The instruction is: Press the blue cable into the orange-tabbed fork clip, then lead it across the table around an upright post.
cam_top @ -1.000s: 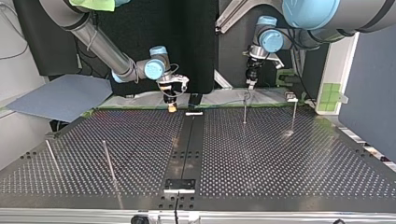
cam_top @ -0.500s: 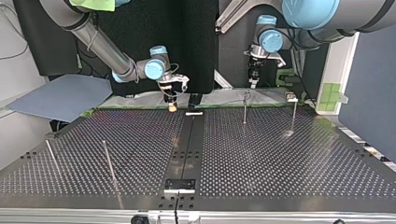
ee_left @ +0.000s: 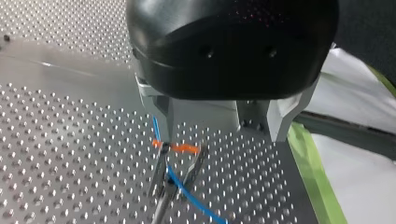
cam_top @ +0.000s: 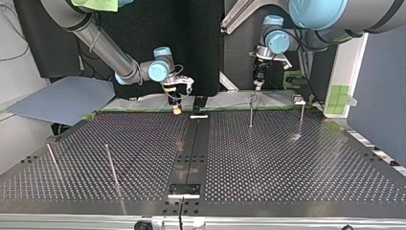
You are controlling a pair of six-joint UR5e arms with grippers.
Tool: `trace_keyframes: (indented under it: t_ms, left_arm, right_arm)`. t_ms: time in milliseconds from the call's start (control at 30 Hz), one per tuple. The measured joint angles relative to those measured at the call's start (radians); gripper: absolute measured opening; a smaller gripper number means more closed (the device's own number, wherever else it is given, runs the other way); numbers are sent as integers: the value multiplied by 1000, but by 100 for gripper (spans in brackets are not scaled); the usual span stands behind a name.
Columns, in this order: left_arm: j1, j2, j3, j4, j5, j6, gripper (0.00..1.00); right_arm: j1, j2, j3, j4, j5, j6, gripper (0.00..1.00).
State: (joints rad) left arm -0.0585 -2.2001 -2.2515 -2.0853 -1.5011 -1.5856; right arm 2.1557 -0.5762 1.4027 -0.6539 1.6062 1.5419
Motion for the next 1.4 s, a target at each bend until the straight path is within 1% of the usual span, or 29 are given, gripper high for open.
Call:
trace_keyframes:
  t_ms: [67, 233, 367, 467, 633, 900, 1167, 1267, 1400]
  left_arm:
    - [-6, 0, 1, -2, 15, -4, 100]
    - [-29, 1, 11, -23, 56, -32, 100]
    - [-57, 1, 26, -44, 91, -26, 100]
    - [-79, 1, 42, -51, 95, -20, 100]
    - [-121, 0, 74, -49, 62, -17, 100]
    - [-198, 0, 116, -46, -13, -31, 100]
    - [-273, -1, 141, -47, -88, -30, 100]
    - [-294, -1, 155, -49, -114, -29, 100]
    - [-302, -1, 171, -50, -144, -28, 100]
  right_arm:
    - [0, 0, 0, 1, 0, -1, 0]
    - [0, 0, 0, 6, 0, -3, 0]
    - [0, 1, 0, 7, 0, -3, 0]
    - [0, 1, 0, 7, 0, -3, 0]
    - [0, 1, 0, 7, 0, -4, 0]
    - [0, 1, 0, 7, 0, -4, 0]
    - [0, 2, 0, 8, 0, -4, 0]
    - [0, 3, 0, 8, 0, -5, 0]
    - [0, 3, 0, 8, 0, -4, 0]
